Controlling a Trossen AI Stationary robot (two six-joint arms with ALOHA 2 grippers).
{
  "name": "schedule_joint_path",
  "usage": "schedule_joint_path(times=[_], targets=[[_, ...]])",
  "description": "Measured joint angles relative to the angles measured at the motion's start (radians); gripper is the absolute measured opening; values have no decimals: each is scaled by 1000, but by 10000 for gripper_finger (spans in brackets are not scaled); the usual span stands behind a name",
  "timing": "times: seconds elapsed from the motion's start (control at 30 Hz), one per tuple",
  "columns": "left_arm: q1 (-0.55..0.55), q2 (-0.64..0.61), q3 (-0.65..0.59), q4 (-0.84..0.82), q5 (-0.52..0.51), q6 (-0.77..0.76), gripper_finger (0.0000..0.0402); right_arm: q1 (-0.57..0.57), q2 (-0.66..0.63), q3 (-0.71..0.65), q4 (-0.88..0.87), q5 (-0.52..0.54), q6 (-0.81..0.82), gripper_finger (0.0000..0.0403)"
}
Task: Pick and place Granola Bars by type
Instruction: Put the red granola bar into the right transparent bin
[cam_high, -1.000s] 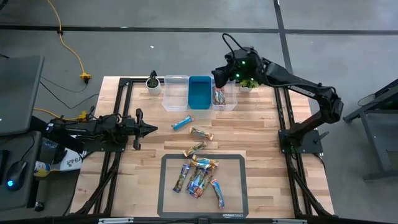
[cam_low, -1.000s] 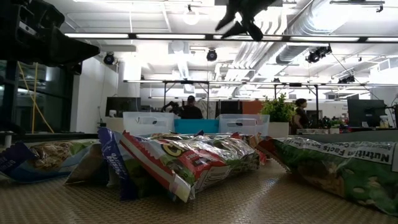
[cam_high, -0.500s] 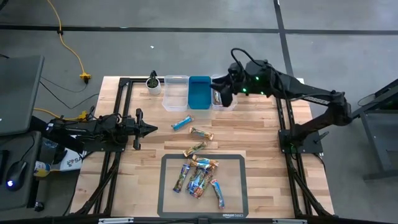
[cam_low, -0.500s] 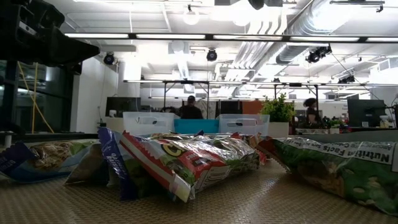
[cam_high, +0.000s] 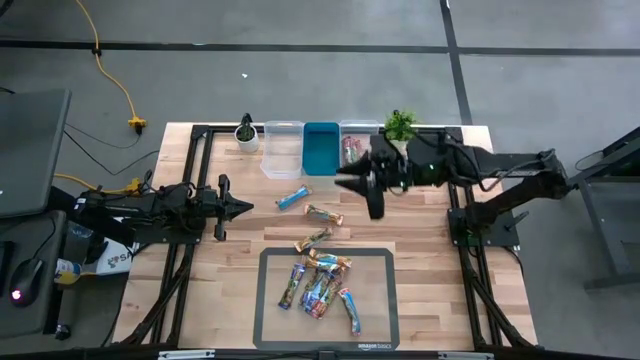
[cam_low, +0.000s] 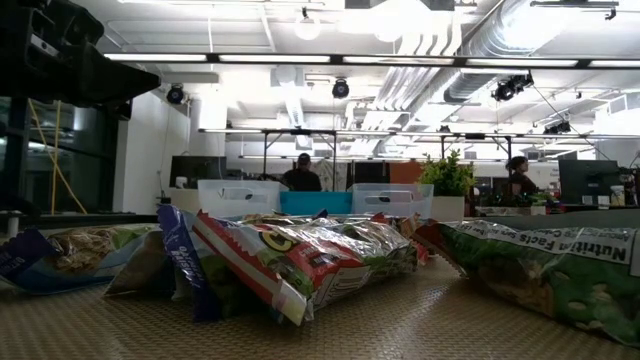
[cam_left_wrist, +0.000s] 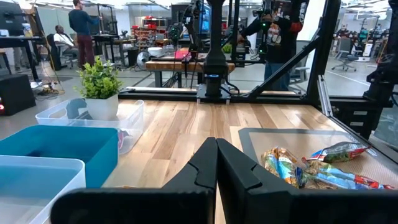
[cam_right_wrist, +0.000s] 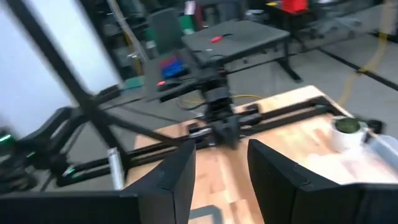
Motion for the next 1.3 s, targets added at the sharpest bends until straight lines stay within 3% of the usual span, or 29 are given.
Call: schedule_joint_path(times=[0.3, 0.6, 0.87, 1.3], targets=[[0, 0, 0, 0, 0, 0, 1, 193, 0, 0, 25, -4, 24, 130], [0, 0, 0, 0, 0, 0, 1, 376, 1, 0, 23, -78, 205, 130], [0, 0, 0, 0, 0, 0, 1, 494, 24, 0, -3, -23, 374, 130], [0, 0, 0, 0, 0, 0, 1, 527, 311, 0, -106, -31, 872, 130]])
